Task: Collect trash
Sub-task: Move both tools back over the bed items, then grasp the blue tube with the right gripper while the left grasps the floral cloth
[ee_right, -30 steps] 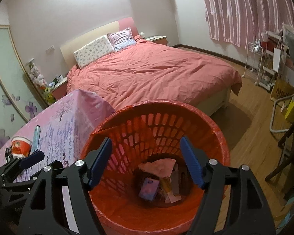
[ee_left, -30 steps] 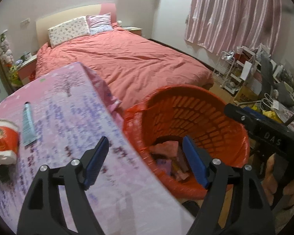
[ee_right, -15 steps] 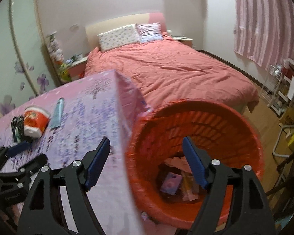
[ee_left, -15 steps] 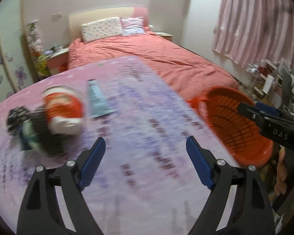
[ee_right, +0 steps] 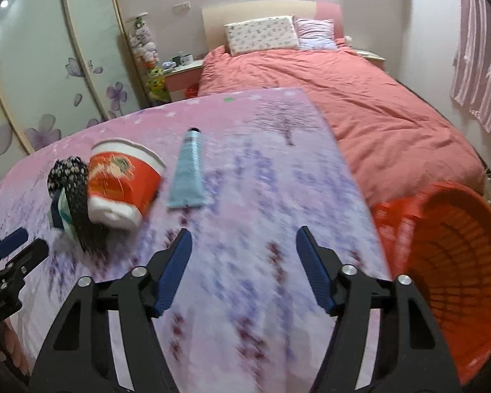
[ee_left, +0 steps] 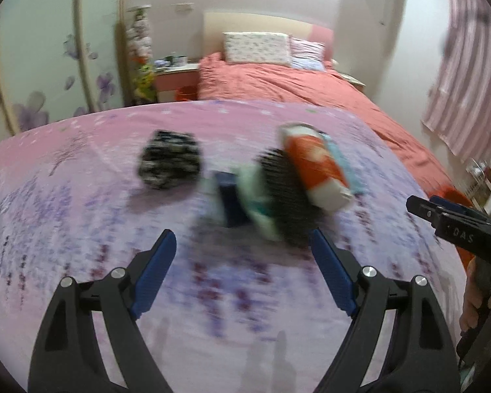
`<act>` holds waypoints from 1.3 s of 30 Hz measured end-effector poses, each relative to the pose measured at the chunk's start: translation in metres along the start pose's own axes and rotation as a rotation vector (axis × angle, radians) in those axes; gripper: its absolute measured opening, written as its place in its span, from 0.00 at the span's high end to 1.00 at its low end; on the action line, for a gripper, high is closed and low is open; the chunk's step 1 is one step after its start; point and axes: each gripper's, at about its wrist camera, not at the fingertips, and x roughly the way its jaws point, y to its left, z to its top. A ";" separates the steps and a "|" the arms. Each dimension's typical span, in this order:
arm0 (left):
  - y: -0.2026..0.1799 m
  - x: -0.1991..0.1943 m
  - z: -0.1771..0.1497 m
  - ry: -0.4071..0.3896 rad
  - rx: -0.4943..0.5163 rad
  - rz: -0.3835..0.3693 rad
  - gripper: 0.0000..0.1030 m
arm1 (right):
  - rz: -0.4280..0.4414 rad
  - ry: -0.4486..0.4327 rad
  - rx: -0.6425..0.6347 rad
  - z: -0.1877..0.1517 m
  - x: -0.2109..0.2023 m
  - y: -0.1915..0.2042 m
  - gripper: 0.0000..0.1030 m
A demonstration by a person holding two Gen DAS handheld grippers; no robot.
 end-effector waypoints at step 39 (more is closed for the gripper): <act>0.073 0.063 0.027 0.110 -0.033 0.006 0.72 | 0.023 0.071 -0.005 -0.001 0.026 0.011 0.69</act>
